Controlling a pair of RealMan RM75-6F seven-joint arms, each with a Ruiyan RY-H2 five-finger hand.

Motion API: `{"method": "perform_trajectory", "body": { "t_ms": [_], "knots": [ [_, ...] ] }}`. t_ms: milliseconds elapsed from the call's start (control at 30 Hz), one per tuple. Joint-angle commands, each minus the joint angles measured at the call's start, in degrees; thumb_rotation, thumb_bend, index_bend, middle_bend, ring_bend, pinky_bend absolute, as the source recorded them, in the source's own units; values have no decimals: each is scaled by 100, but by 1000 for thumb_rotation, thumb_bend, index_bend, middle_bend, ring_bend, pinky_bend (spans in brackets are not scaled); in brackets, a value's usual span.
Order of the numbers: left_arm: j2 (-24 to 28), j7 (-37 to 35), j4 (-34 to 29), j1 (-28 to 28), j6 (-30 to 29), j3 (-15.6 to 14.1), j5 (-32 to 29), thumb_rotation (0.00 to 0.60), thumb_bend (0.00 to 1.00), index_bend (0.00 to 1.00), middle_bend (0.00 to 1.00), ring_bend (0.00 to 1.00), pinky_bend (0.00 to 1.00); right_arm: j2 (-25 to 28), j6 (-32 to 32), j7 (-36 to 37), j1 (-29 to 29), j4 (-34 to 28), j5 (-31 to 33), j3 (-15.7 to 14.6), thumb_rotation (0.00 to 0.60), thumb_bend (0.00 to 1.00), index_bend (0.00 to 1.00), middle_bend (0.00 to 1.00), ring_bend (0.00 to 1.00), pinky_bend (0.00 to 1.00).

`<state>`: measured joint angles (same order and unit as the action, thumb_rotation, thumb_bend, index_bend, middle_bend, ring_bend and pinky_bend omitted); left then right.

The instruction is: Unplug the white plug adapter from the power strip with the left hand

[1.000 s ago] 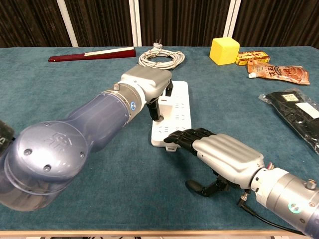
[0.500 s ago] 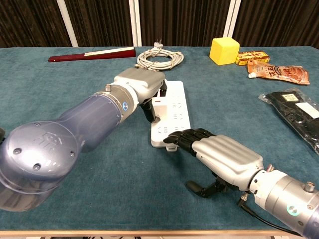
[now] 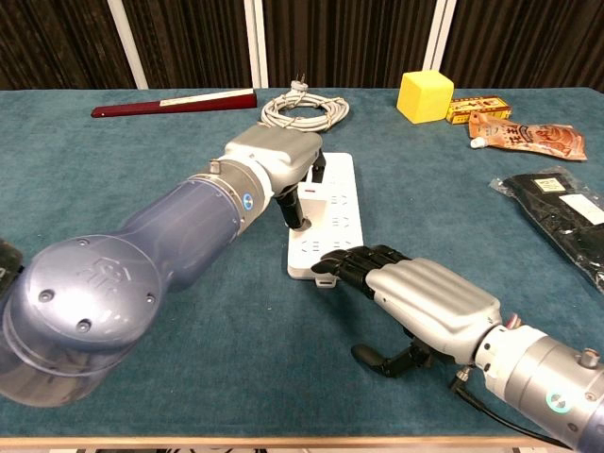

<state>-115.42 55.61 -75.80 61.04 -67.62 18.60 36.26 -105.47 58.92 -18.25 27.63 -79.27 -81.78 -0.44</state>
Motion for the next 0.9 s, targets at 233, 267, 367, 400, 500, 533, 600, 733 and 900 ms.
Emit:
{"method": "perform_trajectory", "body": {
  "t_ms": [233, 267, 367, 400, 500, 533, 600, 733, 900],
  "knots": [
    [92, -41, 34, -128, 55, -83, -6, 600, 358, 732, 765, 289, 186, -28, -19, -40, 14, 7, 12, 13, 600, 478, 95, 128, 38, 65],
    [90, -46, 37, -126, 61, -73, 2, 600, 358, 732, 765, 290, 186, -29, -23, -37, 13, 10, 17, 13, 600, 479, 95, 128, 38, 65],
    [61, -110, 15, -75, 65, 19, 87, 600, 357, 733, 766, 293, 187, -29, -26, -38, 25, 17, 11, 25, 600, 479, 95, 128, 38, 65],
    [48, -120, 8, -50, 62, 49, 122, 600, 357, 733, 766, 293, 188, -27, -27, -36, 29, 14, 10, 29, 600, 478, 95, 128, 38, 65],
    [15, -96, 3, 18, 60, 112, 165, 600, 358, 733, 767, 293, 189, -22, -29, -21, 33, 6, 4, 30, 600, 479, 95, 128, 38, 65],
    [0, -76, 0, 49, 63, 138, 170, 600, 358, 733, 767, 293, 189, -18, -28, -17, 35, -1, 2, 32, 600, 479, 95, 128, 38, 65],
    [-25, -30, 5, 96, 65, 173, 165, 600, 358, 734, 767, 293, 189, -11, -30, -12, 26, 1, 9, 20, 600, 479, 95, 128, 38, 65],
    [-46, 26, 20, 102, 53, 162, 128, 600, 357, 739, 773, 294, 189, 3, -29, 8, 4, 22, 18, -8, 600, 479, 95, 128, 38, 65],
    [19, 42, 27, -10, 52, 66, 48, 600, 358, 743, 774, 294, 189, 9, -18, 34, -6, 37, 13, -11, 600, 479, 95, 128, 38, 65]
  ]
}}
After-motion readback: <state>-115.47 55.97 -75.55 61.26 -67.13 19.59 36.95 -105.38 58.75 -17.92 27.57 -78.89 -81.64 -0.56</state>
